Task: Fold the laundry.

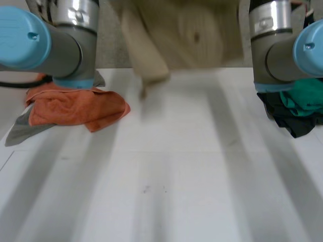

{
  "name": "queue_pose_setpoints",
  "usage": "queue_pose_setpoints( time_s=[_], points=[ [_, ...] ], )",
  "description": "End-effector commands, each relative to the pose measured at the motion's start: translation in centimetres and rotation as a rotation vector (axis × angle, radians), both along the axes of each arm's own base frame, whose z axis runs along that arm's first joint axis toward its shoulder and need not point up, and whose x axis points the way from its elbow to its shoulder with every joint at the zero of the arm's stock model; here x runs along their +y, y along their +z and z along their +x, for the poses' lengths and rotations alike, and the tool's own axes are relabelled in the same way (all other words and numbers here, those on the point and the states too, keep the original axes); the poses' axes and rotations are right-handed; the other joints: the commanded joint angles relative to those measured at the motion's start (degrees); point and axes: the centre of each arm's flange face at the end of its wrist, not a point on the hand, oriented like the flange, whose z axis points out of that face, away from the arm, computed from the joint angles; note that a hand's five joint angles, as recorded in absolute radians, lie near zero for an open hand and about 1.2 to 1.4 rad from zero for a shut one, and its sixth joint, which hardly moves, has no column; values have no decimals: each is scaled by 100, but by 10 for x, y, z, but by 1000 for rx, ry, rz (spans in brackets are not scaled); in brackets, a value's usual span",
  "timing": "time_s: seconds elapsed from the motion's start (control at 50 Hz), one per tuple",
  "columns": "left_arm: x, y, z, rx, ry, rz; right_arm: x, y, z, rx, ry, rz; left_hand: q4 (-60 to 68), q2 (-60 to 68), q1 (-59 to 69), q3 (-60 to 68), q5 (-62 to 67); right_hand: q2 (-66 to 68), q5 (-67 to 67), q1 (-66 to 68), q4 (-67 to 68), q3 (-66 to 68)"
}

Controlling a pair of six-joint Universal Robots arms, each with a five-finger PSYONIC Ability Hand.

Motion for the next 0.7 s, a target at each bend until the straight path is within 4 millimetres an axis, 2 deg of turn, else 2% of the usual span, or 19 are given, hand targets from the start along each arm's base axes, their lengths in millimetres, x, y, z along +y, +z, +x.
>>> queue_pose_setpoints(
  time_s=[0.02,0.06,0.08,0.1,0.14,0.16,0.18,0.24,0.26,0.32,0.34,0.36,0.38,0.42,0.5,0.54,0.58,0.62,0.7],
  points=[
    [2,-29,3,-1,-28,72,3,-6,0,-37,68,9,1110,1135,1463,1159,1483,1252,1346,2316,1161,1217],
    [0,-48,3,-29,-27,132,1,-18,0,-21,70,58,1110,1135,1463,1159,1483,1252,1346,2316,1161,1217],
    [1,-58,3,-43,-26,161,1,-31,-1,0,71,111,1110,1135,1463,1159,1483,1252,1346,2316,1161,1217],
    [0,-79,5,-70,-22,221,1,-38,0,12,72,136,1110,1135,1463,1159,1483,1252,1346,2316,1161,1217],
    [1,-99,6,-99,-22,281,0,-51,-3,31,67,192,1110,1135,1463,1159,1483,1252,1346,2316,1161,1217],
    [3,-109,7,-112,-21,308,0,-69,-4,54,66,258,1110,1135,1463,1159,1483,1252,1346,2316,1161,1217],
    [7,-128,6,-139,-24,360,1,-79,-4,69,69,297,1110,1135,1463,1159,1483,1252,1346,2316,1161,1217],
    [13,-154,7,-173,-27,434,9,-120,-4,139,89,458,1110,1135,1463,1159,1483,1252,1346,2316,1161,1217],
    [17,-171,7,-199,-28,488,11,-131,-5,157,95,501,1110,1135,1463,1159,1483,1252,1346,2316,1161,1217],
    [24,-200,9,-237,-15,592,22,-172,-6,230,118,669,1110,1135,1463,1159,1483,1252,1346,2316,1161,1217],
    [29,-221,10,-263,-1,671,25,-184,-7,248,118,718,1110,1135,1463,1159,1483,1252,1346,2316,1161,1217],
    [32,-234,11,-282,10,721,28,-196,-7,266,120,763,1110,1135,1463,1159,1483,1252,1346,2316,1161,1217],
    [36,-242,12,-294,19,756,34,-216,-9,296,117,851,1110,1135,1463,1159,1483,1252,1346,2316,1161,1217],
    [47,-260,15,-332,57,863,40,-230,-11,324,114,924,978,1003,1331,1027,1352,1252,1346,2316,1161,1217],
    [70,-281,26,-404,122,1036,52,-245,-21,368,101,1063,675,700,1029,724,1049,1252,1346,2316,1161,1217],
    [78,-280,32,-426,147,1087,59,-246,-25,386,97,1112,658,683,1011,707,1032,1252,1346,2316,1161,1217],
    [90,-265,40,-436,168,1121,65,-243,-27,391,99,1134,507,533,861,556,881,1252,1346,2316,1161,1217],
    [98,-258,45,-441,170,1140,74,-239,-31,399,100,1155,189,214,542,238,563,1252,1346,2316,1161,1217],
    [113,-242,54,-423,159,1147,87,-237,-39,405,98,1183,-1810,-1785,-1457,-1761,-1436,1252,1346,2316,1161,1217]
  ],
)
